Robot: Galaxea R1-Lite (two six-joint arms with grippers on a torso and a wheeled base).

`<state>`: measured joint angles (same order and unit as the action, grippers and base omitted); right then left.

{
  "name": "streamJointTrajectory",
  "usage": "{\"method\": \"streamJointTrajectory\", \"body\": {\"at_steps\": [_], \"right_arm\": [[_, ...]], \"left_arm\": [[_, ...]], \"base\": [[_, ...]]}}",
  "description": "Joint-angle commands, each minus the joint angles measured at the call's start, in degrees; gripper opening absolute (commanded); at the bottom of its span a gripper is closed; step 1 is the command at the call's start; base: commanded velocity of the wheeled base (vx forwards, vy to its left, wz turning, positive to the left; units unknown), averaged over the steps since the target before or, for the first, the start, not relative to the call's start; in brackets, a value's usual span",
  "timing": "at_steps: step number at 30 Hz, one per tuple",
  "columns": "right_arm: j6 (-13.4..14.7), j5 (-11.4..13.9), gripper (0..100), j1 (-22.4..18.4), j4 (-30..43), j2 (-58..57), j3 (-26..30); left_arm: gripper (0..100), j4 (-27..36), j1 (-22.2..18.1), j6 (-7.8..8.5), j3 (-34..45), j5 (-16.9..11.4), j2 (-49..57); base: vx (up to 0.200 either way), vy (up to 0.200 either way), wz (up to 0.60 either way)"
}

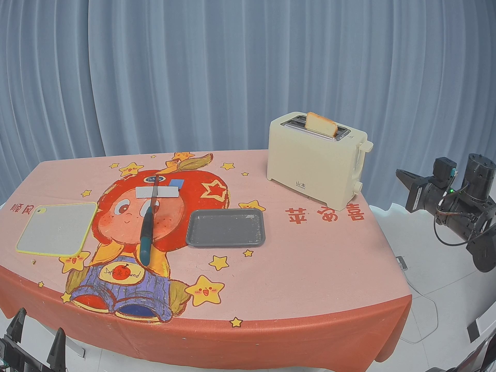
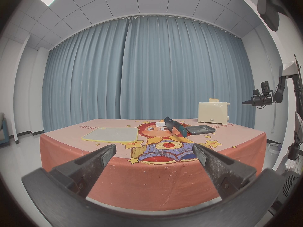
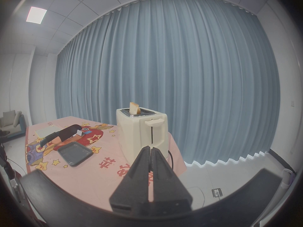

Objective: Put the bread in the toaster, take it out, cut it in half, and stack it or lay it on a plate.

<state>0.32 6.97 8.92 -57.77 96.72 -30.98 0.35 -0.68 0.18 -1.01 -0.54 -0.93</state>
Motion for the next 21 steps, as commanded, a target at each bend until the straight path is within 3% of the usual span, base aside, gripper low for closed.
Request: {"method": "streamJointTrajectory", "body": {"at_steps": [1, 7, 13, 18, 21], "right_arm": [[0.21, -0.03, 0, -0.49, 0.03, 3.48, -1.98], [2.58, -0.03, 0, -1.01, -0.06, 9.45, -6.11], [2.5, 0.15, 0, -1.89, -0.41, 13.41, -7.26], [2.5, 0.15, 0, -1.63, -6.83, 17.71, -7.17], [2.14, 1.38, 0, -1.8, -12.19, 21.49, -6.73]], "left_arm": [[100, 0.0, -0.02, -0.01, 1.01, 0.01, 0.93], [100, 0.0, -0.02, -0.01, 1.01, 0.01, 0.93], [100, 0.0, -0.02, -0.01, 1.01, 0.01, 0.93], [100, 0.0, -0.02, -0.01, 1.01, 0.01, 0.93], [100, 0.0, -0.02, -0.01, 1.01, 0.01, 0.93]], "base": [[0.0, 0.0, 0.0], [0.0, 0.0, 0.0], [0.0, 0.0, 0.0], [0.0, 0.0, 0.0], [0.0, 0.0, 0.0]]}}
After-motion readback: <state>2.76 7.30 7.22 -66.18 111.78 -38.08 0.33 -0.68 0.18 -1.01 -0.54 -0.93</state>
